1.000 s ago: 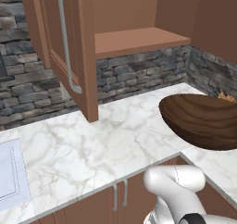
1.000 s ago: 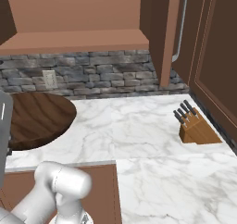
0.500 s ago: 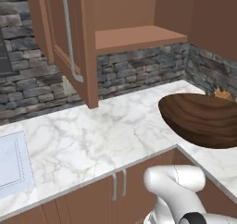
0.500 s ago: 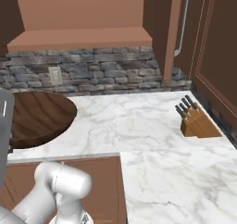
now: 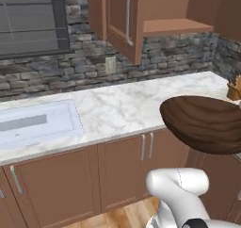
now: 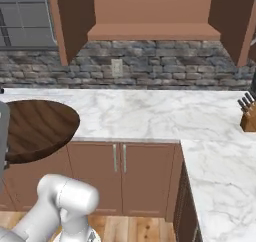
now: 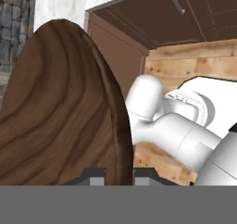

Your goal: Move the bowls from the cabinet to the plates on the dining table.

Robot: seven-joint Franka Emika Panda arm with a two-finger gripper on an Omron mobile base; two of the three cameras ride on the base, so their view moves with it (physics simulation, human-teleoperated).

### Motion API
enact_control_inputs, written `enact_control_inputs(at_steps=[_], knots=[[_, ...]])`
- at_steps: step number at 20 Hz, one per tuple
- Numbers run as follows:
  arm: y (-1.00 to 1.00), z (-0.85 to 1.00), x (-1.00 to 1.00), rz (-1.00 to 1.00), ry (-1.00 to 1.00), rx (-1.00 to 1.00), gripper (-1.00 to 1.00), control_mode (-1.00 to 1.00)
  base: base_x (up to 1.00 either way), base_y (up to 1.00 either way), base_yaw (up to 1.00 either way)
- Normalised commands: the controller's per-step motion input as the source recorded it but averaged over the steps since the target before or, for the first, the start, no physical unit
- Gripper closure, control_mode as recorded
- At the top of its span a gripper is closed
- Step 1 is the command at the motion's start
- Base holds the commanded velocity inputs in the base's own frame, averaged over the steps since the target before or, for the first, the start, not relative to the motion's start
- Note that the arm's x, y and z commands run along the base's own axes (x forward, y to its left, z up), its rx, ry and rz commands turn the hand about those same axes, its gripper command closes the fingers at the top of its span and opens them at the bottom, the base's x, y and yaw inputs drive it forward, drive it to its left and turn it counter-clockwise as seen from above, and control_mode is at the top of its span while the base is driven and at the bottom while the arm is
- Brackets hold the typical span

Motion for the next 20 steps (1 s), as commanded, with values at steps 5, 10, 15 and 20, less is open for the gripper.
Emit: enact_control_inputs(at_steps=[5,10,15,20], knots=[[0.00,0.00,0.00,0.00,0.00,0.00,1.00,1.00,-0.01,1.00,0.66],[0.00,0.00,0.00,0.00,0.00,0.00,1.00,1.00,0.33,0.85,0.70],[0.00,0.00,0.00,0.00,0.00,0.00,1.00,1.00,0.59,0.60,0.75],[0.00,0.00,0.00,0.00,0.00,0.00,1.00,1.00,0.64,0.45,0.77]])
